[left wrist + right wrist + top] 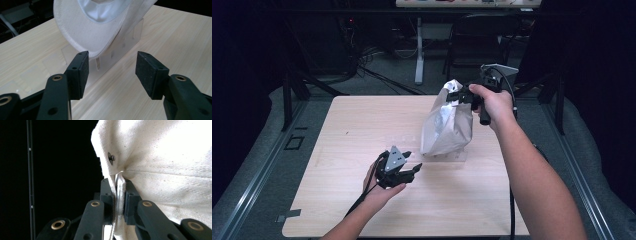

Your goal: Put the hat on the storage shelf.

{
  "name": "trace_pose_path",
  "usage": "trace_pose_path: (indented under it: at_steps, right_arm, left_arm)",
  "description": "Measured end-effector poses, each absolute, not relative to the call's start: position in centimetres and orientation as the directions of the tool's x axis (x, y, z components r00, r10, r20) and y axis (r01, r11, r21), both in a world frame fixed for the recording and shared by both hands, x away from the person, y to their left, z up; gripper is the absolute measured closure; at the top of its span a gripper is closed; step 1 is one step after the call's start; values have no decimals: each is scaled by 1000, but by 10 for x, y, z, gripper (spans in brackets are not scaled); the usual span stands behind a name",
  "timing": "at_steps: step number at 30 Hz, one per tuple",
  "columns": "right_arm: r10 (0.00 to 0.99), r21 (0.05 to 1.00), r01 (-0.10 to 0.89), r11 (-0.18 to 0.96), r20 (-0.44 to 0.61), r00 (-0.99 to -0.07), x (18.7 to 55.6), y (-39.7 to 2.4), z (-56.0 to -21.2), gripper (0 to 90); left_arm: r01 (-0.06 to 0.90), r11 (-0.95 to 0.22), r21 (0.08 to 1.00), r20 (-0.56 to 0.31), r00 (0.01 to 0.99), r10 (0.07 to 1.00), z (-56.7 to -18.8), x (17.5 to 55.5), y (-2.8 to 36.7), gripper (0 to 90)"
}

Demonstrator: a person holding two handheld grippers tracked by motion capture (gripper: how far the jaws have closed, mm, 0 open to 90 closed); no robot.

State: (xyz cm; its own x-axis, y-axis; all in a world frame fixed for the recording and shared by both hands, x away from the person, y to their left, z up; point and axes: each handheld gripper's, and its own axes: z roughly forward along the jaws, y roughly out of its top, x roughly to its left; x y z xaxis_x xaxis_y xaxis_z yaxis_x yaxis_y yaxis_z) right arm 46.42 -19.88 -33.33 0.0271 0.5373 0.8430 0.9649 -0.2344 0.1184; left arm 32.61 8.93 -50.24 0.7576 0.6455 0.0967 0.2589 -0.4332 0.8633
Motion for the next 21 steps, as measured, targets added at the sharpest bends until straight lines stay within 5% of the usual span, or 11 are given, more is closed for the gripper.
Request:
trace_pose_path:
  at_steps: [18, 21]
  right_arm:
    - [534, 124, 968, -216, 845, 11, 462, -197, -333, 814]
    - [536, 125, 968, -216, 844, 10, 461, -197, -332, 814]
  left_arm:
    - [271, -493, 827, 160, 727, 668, -503, 345, 44, 498]
    - [271, -506, 819, 171, 725, 667, -504, 347, 44, 673]
